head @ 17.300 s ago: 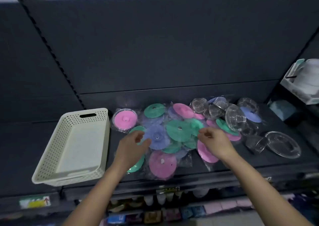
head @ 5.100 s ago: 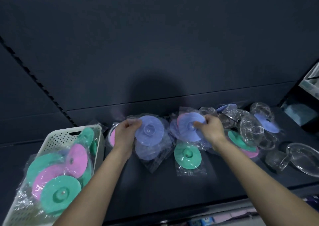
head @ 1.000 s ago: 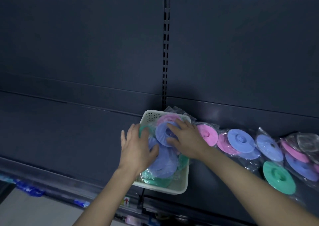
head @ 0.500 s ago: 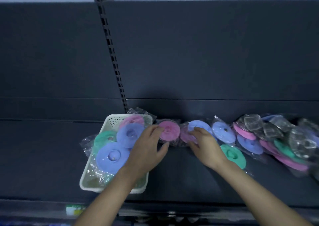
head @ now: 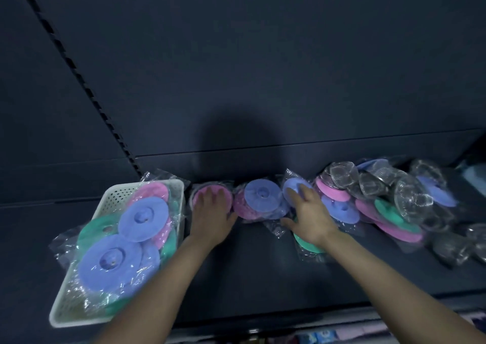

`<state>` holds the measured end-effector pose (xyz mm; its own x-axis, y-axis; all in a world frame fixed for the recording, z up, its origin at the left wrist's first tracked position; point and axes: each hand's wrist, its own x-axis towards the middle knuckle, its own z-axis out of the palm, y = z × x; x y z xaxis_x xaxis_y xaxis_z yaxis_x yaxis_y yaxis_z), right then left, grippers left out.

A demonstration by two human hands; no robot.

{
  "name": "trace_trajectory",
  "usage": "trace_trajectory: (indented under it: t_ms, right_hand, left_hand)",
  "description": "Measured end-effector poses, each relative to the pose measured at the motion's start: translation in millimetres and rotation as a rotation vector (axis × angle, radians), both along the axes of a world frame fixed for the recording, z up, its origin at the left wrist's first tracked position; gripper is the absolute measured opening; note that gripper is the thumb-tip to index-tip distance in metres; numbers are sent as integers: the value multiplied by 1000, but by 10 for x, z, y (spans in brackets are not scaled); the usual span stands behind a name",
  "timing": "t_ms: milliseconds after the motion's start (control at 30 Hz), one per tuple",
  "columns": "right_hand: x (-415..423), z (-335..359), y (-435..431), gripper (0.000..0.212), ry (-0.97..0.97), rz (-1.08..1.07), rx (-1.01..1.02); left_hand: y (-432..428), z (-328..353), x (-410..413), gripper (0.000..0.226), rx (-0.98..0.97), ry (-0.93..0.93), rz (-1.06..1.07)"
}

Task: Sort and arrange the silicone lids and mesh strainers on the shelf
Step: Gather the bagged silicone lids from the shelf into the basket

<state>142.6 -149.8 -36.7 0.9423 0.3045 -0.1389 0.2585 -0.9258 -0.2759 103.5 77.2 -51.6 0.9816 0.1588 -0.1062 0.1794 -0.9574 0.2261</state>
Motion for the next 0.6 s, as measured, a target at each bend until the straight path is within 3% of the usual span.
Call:
trace_trajectory:
  t_ms: [167,300,400,600]
  right_hand:
    - [147,-127,-5,87,14,12,-86]
    - [172,-184,-47,73,-108,31,-153]
    - [174,-215,-94,57,-139,49,-148]
    - [69,-111,-126,58,-121,74,-138]
  left_hand:
    - [-5,-104,185,61,-83,16,314]
    - [-32,-117,228,63,-96,26,331]
    - [-65,-28,253,83,-179,50,361]
    - [-75,141,133,91,-240,59,421]
